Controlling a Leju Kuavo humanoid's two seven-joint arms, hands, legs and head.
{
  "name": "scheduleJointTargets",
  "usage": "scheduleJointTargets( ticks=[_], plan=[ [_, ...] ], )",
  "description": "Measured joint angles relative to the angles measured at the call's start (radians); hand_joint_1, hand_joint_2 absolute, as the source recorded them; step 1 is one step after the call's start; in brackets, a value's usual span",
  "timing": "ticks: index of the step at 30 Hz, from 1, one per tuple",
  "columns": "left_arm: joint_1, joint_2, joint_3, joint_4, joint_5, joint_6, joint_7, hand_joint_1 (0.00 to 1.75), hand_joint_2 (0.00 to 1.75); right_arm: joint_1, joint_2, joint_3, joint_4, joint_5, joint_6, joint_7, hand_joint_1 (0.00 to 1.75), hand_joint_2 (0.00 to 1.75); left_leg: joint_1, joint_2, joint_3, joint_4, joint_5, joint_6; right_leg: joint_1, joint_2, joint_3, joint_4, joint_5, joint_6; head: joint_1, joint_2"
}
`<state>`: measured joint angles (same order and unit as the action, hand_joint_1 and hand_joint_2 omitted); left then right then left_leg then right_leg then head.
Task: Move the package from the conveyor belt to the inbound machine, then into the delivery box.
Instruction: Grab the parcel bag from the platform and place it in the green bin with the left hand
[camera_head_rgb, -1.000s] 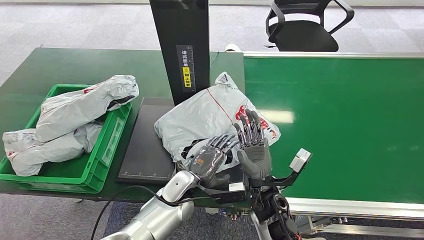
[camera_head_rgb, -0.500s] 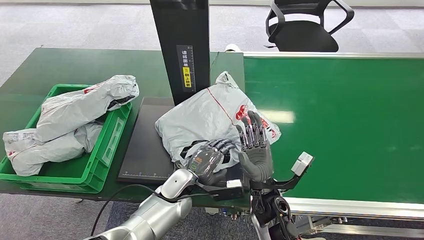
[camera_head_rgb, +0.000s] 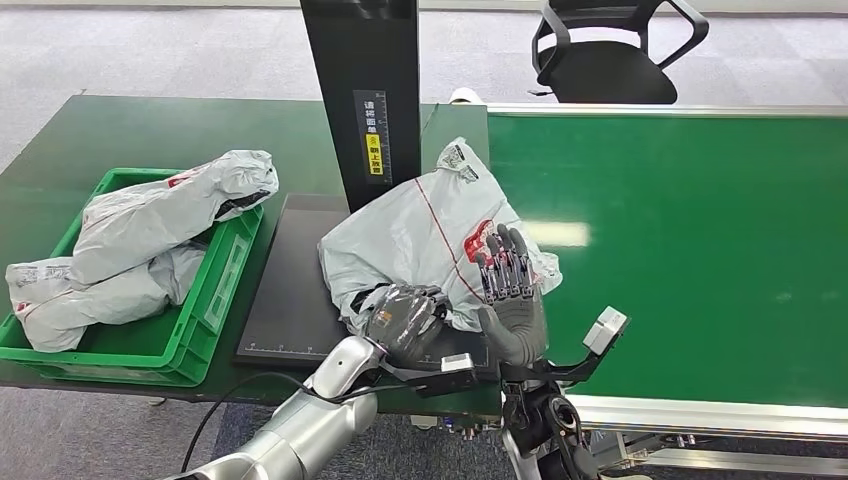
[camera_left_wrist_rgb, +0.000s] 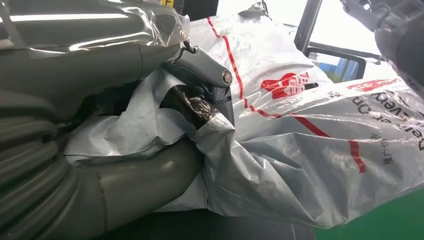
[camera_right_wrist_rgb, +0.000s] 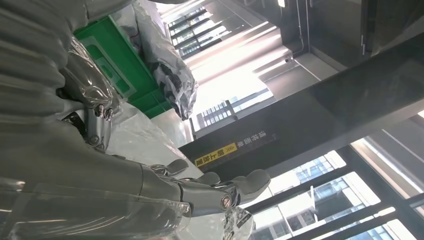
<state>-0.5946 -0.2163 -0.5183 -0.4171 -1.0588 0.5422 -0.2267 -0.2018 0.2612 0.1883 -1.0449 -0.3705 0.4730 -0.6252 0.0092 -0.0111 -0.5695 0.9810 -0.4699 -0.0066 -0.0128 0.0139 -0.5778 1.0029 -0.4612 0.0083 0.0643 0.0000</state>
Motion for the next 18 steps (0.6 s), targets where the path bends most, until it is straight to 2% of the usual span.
scheduleJointTargets(
  ticks=[2,5,7,12,15,18],
  plan=[
    [0.009,0.000,0.012,-0.017,0.042,0.036,-0.052,1.69,1.75,0.002,0.000,0.000,0.000,-0.001,-0.003,0.000,0.00,1.75,0.000,0.000,0.000,0.000,0.000,0.000,0.000,0.000,0.000,0.000,0.000,0.000,0.000,0.000],
    [0.045,0.001,0.048,-0.099,0.203,0.119,-0.214,1.68,1.75,0.009,-0.001,0.000,-0.005,-0.004,-0.014,-0.001,0.00,1.75,0.000,0.000,0.000,0.000,0.000,0.000,0.000,0.000,0.000,0.000,0.000,0.000,0.000,0.000],
    [0.077,0.008,0.069,-0.189,0.319,0.140,-0.293,1.66,1.75,0.016,-0.001,0.001,-0.014,-0.007,-0.022,-0.003,0.00,1.75,0.000,0.000,0.000,0.000,0.000,0.000,0.000,0.000,-0.001,0.000,0.000,0.000,0.000,0.000],
    [0.140,0.036,0.112,-0.404,0.447,0.147,-0.372,1.64,1.75,0.038,-0.003,0.001,-0.037,-0.009,-0.037,-0.006,0.00,1.75,0.000,0.000,-0.001,0.000,0.000,0.000,0.000,0.000,-0.001,0.000,0.000,0.000,0.000,0.000],
    [0.165,0.056,0.161,-0.524,0.505,0.152,-0.430,1.55,1.75,0.060,-0.006,0.001,-0.057,-0.009,-0.050,-0.010,0.00,1.75,0.000,0.000,-0.001,0.000,0.000,0.000,0.000,0.000,-0.001,0.000,0.000,0.000,0.000,0.000],
    [0.183,0.090,0.216,-0.644,0.545,0.155,-0.442,1.51,1.75,0.090,-0.009,0.000,-0.087,-0.010,-0.056,-0.010,0.00,1.75,0.000,0.000,-0.001,0.000,0.000,0.000,0.000,0.000,0.000,0.000,0.000,0.000,0.000,0.000]
  ],
)
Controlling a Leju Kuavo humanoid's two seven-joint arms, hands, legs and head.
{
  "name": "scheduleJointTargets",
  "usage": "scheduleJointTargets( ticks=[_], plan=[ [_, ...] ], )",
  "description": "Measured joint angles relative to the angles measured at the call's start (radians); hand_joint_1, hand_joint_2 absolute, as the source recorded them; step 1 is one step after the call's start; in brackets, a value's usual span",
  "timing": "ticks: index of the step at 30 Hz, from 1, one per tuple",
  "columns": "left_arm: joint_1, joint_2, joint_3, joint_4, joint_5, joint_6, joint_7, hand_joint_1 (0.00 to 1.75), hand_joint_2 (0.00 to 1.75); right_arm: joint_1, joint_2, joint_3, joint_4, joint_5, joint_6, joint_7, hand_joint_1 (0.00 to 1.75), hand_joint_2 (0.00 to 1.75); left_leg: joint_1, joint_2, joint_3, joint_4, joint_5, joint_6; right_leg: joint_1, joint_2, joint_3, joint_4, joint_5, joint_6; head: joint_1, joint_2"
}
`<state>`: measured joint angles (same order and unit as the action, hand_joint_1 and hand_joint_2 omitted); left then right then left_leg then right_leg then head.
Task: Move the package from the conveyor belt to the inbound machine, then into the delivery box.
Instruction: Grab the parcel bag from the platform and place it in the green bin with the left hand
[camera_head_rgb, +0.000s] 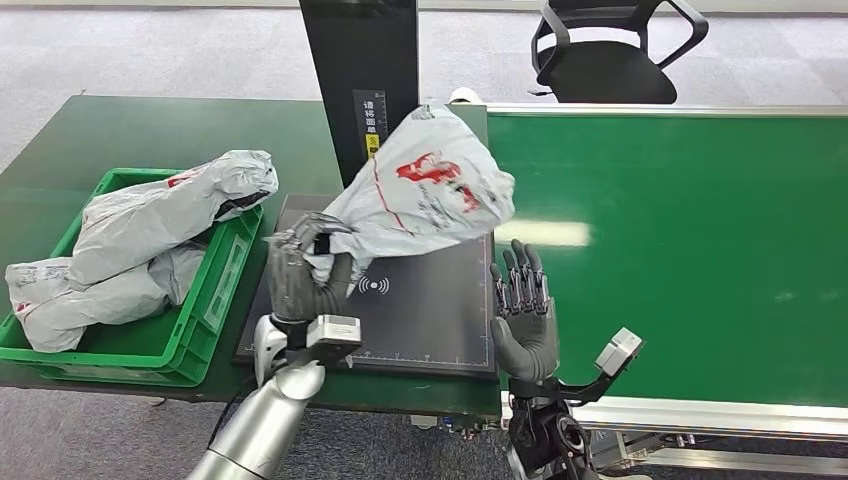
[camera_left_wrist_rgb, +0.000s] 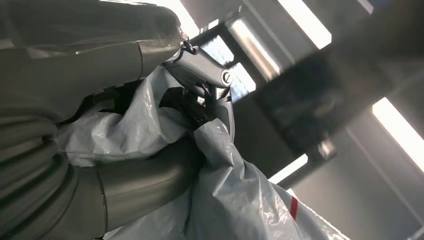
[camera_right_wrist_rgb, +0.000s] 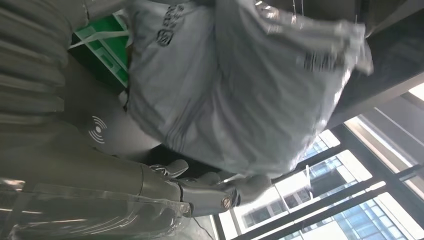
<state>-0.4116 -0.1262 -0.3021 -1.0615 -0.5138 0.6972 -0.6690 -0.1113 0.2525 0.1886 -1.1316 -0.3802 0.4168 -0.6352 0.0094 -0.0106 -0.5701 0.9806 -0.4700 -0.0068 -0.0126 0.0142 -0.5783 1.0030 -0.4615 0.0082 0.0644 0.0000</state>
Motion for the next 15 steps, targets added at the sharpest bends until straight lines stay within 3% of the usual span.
scheduleJointTargets(
  ticks=[7,15],
  plan=[
    [0.079,0.074,0.150,-0.266,-0.022,0.001,0.006,1.49,1.75,0.024,-0.001,-0.003,-0.045,-0.001,0.004,0.017,0.00,1.75,0.000,0.000,0.000,0.000,0.000,0.000,0.000,0.000,0.000,0.000,0.000,0.000,0.000,0.000],
    [0.122,0.177,0.317,-0.464,0.051,-0.002,0.040,1.44,1.75,0.034,-0.001,-0.025,-0.052,-0.002,0.038,0.020,0.00,1.75,0.000,0.000,0.000,0.000,0.000,0.000,0.000,0.000,0.000,0.000,0.000,-0.001,0.000,0.000]
  ],
)
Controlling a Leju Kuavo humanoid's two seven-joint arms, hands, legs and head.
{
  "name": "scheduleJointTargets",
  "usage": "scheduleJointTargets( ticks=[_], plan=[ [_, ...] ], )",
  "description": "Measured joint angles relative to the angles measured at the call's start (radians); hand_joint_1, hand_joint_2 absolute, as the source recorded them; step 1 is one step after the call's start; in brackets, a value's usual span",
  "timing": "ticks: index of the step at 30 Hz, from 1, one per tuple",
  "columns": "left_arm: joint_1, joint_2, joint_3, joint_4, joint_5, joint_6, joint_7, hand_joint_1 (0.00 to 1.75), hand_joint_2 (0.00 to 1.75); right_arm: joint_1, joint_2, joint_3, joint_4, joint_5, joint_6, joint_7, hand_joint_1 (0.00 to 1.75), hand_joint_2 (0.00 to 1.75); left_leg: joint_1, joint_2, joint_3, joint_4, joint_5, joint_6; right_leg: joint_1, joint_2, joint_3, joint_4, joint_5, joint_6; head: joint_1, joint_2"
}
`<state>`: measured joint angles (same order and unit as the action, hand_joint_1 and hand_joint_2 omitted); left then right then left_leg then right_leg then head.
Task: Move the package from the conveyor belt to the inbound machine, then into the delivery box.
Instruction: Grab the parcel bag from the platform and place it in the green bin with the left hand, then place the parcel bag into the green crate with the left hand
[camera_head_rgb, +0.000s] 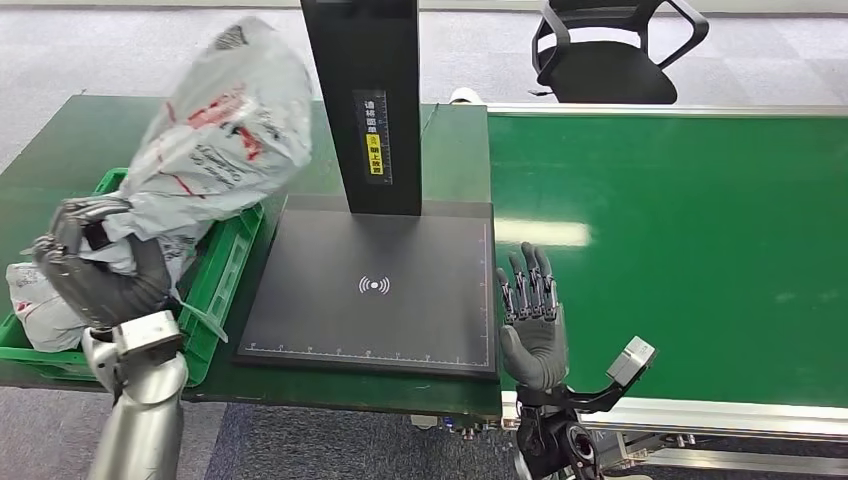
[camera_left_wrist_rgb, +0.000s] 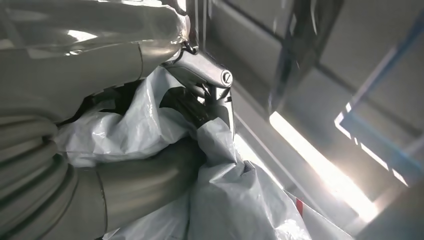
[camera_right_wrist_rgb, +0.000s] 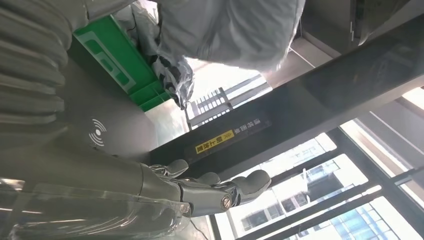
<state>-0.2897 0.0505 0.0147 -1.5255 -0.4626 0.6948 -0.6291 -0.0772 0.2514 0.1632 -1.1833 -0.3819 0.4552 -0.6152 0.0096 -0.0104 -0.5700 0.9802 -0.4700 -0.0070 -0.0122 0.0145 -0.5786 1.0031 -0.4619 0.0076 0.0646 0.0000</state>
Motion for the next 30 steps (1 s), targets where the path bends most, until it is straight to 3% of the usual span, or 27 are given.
scheduleJointTargets(
  ticks=[4,8,14,15,19,24,30],
  plan=[
    [0.005,0.043,0.059,-0.058,0.129,-0.062,0.026,1.37,1.75,0.013,0.000,-0.012,-0.004,0.001,0.008,-0.006,0.00,1.75,0.000,0.000,0.000,0.000,0.000,0.000,0.000,0.000,0.000,0.000,0.000,0.000,0.000,0.000],
    [-0.045,0.082,0.126,-0.075,0.337,-0.250,0.080,1.32,1.75,0.040,-0.001,-0.026,-0.018,0.003,0.026,-0.015,0.00,1.75,0.000,0.000,0.000,0.000,0.000,0.000,0.000,0.000,0.000,0.000,0.000,0.000,0.000,0.000],
    [-0.160,0.146,0.214,-0.028,0.441,-0.366,0.121,0.82,1.75,0.066,-0.001,-0.044,-0.034,0.008,0.040,-0.021,0.00,1.75,0.000,0.000,0.000,0.000,0.000,0.000,0.000,0.000,-0.001,0.000,0.000,0.000,0.000,0.000],
    [-0.178,0.157,0.225,-0.009,0.450,-0.377,0.131,0.86,1.75,0.069,-0.001,-0.045,-0.037,0.010,0.040,-0.021,0.00,1.75,0.000,0.000,0.000,0.000,0.001,-0.001,0.000,0.000,-0.001,0.000,0.000,0.000,0.000,0.000],
    [-0.254,0.203,0.260,0.096,0.441,-0.390,0.152,1.34,1.75,0.077,0.000,-0.052,-0.053,0.019,0.046,-0.016,0.00,1.75,0.000,0.001,0.000,0.000,0.001,-0.001,0.001,0.001,0.000,0.000,0.000,0.000,0.000,0.000],
    [-0.288,0.237,0.316,0.231,0.406,-0.380,0.145,1.44,1.75,0.084,0.001,-0.056,-0.068,0.021,0.048,-0.011,0.00,1.75,0.000,0.002,0.000,0.000,0.001,-0.001,0.001,0.002,-0.001,0.000,0.000,0.000,0.000,0.000],
    [-0.307,0.237,0.388,0.376,0.299,-0.340,0.132,1.48,1.75,0.101,0.001,-0.059,-0.080,0.024,0.049,-0.010,0.00,1.75,0.000,0.002,0.000,0.000,0.001,-0.001,0.000,0.002,-0.001,0.000,0.000,0.000,0.000,0.000]
  ],
)
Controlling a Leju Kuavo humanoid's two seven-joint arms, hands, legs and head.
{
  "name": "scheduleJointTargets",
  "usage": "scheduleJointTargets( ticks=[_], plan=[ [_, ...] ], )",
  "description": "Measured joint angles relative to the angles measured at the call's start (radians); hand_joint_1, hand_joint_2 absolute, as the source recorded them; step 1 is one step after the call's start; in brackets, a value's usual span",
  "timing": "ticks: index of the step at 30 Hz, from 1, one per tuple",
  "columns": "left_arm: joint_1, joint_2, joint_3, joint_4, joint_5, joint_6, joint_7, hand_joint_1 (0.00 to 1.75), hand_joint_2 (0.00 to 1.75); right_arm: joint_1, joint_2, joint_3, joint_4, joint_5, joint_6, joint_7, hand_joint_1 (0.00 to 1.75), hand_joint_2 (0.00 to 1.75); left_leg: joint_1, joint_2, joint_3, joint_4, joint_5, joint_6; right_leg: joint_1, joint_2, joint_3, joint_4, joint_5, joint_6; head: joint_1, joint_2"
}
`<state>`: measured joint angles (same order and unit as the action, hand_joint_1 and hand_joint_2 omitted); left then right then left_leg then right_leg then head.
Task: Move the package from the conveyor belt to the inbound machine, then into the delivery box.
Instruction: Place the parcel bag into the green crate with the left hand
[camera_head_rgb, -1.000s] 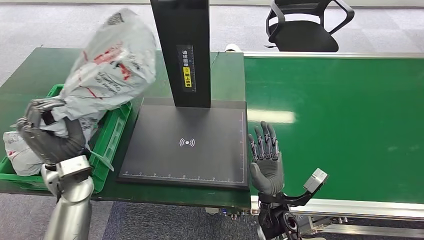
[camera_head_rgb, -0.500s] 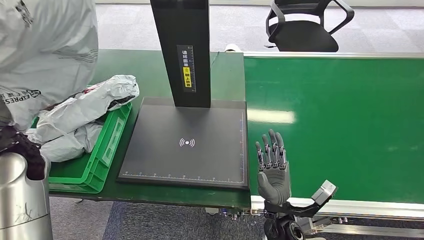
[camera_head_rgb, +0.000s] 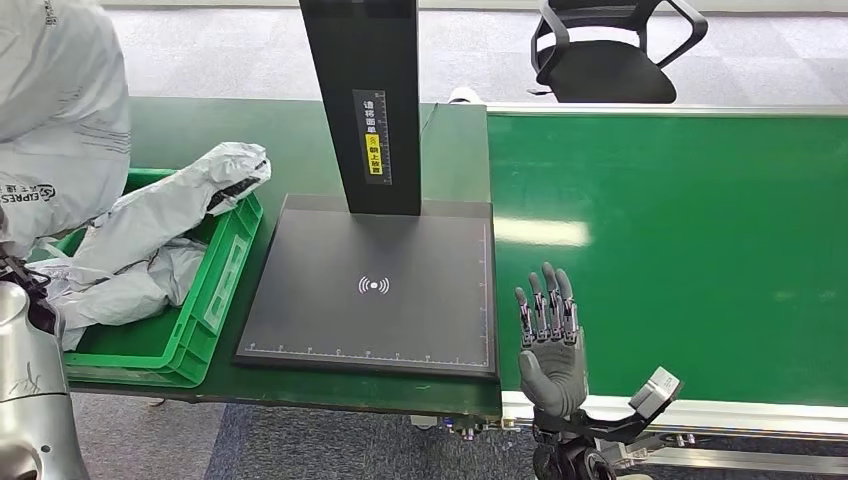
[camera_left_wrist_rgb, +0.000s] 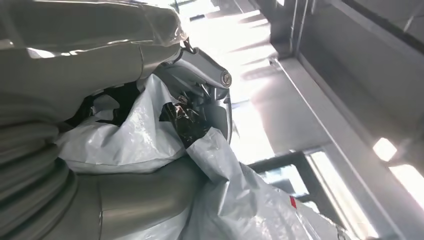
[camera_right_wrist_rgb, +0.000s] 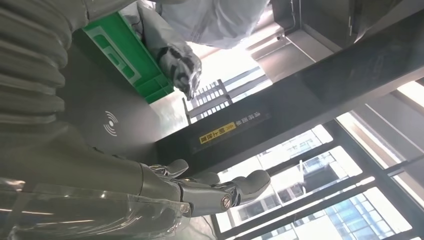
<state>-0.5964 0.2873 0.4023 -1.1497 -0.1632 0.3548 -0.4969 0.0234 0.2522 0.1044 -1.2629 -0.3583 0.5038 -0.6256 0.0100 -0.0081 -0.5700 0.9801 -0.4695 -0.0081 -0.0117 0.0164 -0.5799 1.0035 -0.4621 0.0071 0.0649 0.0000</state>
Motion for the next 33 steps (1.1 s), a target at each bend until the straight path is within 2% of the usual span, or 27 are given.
scheduleJointTargets(
  ticks=[6,12,15,16,19,20,26,33],
  plan=[
    [0.007,-0.016,0.052,0.069,-0.065,0.040,-0.024,1.47,1.75,0.010,0.000,-0.001,-0.003,0.001,0.000,0.000,0.00,1.75,0.000,0.000,0.000,0.000,0.000,0.000,0.000,0.000,0.000,0.000,0.000,0.000,0.000,0.000],
    [0.026,-0.022,0.085,0.089,-0.067,0.026,-0.028,1.47,1.75,0.012,0.000,-0.002,-0.004,0.001,0.000,0.000,0.00,1.75,0.000,0.000,0.000,0.000,0.000,0.000,0.000,0.000,0.000,0.000,0.000,0.000,0.000,0.000],
    [0.028,-0.022,0.090,0.092,-0.056,0.009,-0.028,1.42,1.75,0.014,0.000,-0.002,-0.006,0.000,0.000,0.000,0.00,1.75,0.000,0.000,0.000,0.000,0.000,0.000,0.000,0.000,0.000,0.000,0.000,0.000,0.000,0.000],
    [0.032,-0.022,0.091,0.092,-0.049,0.000,-0.029,1.33,1.75,0.015,0.000,-0.002,-0.006,0.000,0.000,0.000,0.00,1.75,0.000,0.000,0.000,0.000,0.000,0.000,0.000,0.000,0.000,0.000,0.000,0.000,0.000,0.000],
    [0.063,-0.026,0.090,0.074,-0.016,-0.031,-0.037,0.28,1.75,0.019,0.000,-0.003,-0.006,-0.002,0.000,-0.002,0.00,1.75,0.000,0.000,0.000,0.000,0.000,0.000,0.000,0.000,0.000,0.000,0.000,0.000,0.000,0.000],
    [0.079,-0.029,0.087,0.062,-0.006,-0.041,-0.039,0.00,1.75,0.020,-0.001,-0.003,-0.006,-0.002,0.000,-0.003,0.00,1.75,0.000,0.000,0.000,0.000,0.000,0.000,0.000,0.000,0.000,0.000,0.000,0.000,0.000,0.000],
    [0.176,-0.063,0.043,-0.037,0.006,-0.072,-0.042,0.00,1.75,0.023,-0.002,-0.006,-0.006,-0.003,-0.001,-0.016,0.00,1.75,0.000,0.000,0.000,0.000,-0.001,-0.001,0.000,0.000,0.000,0.000,0.000,0.000,0.000,0.000],
    [0.233,-0.092,-0.016,-0.128,-0.014,-0.072,-0.039,0.00,1.75,0.023,-0.002,-0.011,-0.006,-0.003,-0.001,-0.019,0.00,1.75,0.000,0.000,0.000,0.000,-0.001,-0.001,0.000,0.000,0.000,0.000,0.000,0.000,0.000,0.000]
  ],
)
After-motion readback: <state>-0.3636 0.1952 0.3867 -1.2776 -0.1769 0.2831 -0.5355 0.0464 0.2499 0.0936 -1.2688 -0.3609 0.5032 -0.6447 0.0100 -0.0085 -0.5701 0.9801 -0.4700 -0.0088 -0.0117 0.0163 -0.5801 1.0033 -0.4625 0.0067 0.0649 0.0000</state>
